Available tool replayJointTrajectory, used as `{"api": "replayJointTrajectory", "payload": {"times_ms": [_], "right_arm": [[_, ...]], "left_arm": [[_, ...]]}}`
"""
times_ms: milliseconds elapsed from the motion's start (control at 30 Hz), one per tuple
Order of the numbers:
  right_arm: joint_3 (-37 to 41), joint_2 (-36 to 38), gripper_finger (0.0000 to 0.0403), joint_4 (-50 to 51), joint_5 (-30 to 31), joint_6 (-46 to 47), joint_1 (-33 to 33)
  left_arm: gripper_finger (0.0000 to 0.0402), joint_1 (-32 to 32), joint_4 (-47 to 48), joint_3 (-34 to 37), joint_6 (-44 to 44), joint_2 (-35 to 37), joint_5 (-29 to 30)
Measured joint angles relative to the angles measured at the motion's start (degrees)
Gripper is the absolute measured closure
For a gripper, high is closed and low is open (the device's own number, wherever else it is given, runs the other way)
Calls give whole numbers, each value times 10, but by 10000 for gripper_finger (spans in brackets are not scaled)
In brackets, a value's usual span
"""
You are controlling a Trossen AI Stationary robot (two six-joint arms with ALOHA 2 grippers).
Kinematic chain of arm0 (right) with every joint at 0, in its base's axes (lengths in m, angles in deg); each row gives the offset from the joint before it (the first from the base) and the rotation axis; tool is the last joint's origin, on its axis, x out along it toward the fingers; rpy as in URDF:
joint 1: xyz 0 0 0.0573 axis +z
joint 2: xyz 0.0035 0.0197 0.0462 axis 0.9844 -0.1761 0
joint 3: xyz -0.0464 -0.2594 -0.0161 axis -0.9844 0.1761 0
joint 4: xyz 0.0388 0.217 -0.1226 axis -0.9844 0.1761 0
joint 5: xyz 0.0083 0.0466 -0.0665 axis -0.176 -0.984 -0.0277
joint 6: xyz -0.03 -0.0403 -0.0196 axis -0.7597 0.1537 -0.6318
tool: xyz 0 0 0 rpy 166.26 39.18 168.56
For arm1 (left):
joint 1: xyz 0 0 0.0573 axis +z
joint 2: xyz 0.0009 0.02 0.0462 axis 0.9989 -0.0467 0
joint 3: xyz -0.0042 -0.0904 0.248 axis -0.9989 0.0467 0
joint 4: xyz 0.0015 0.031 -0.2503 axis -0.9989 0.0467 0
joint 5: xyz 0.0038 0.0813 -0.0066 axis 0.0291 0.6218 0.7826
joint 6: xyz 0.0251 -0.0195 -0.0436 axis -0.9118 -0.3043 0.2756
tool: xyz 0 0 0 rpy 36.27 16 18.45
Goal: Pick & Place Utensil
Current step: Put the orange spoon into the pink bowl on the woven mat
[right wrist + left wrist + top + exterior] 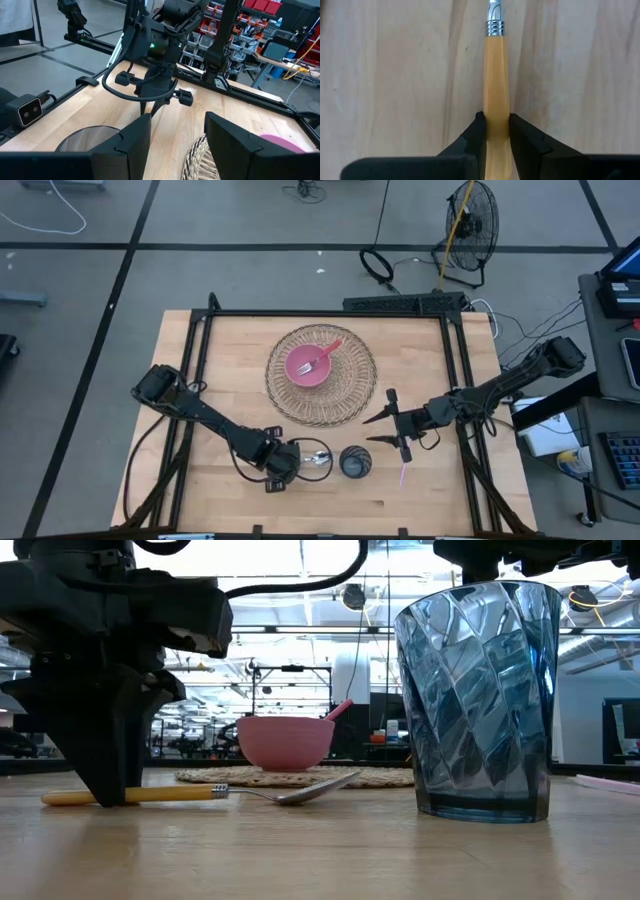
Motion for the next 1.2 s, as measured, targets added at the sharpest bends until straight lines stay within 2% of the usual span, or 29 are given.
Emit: {"api": "replayJointTrajectory", "payload": {"times_ms": [133,467,733,867,1100,1200], "right_arm": [[0,0,227,1,0,0,0],[0,0,227,4,0,0,0],[0,0,227,4,0,0,0],[0,0,227,4,0,0,0],[0,0,227,4,0,0,0],[0,0,227,4,0,0,0]], "left_arm": [[328,0,9,0,0,6,6],[379,0,5,-2,1,9,7],[394,1,3,-2,-5,9,8],[359,1,-4,-2,-8,9,10],[246,9,-9,-1,-10,6,22],[213,17,-29,-1,-25,8,29]]}}
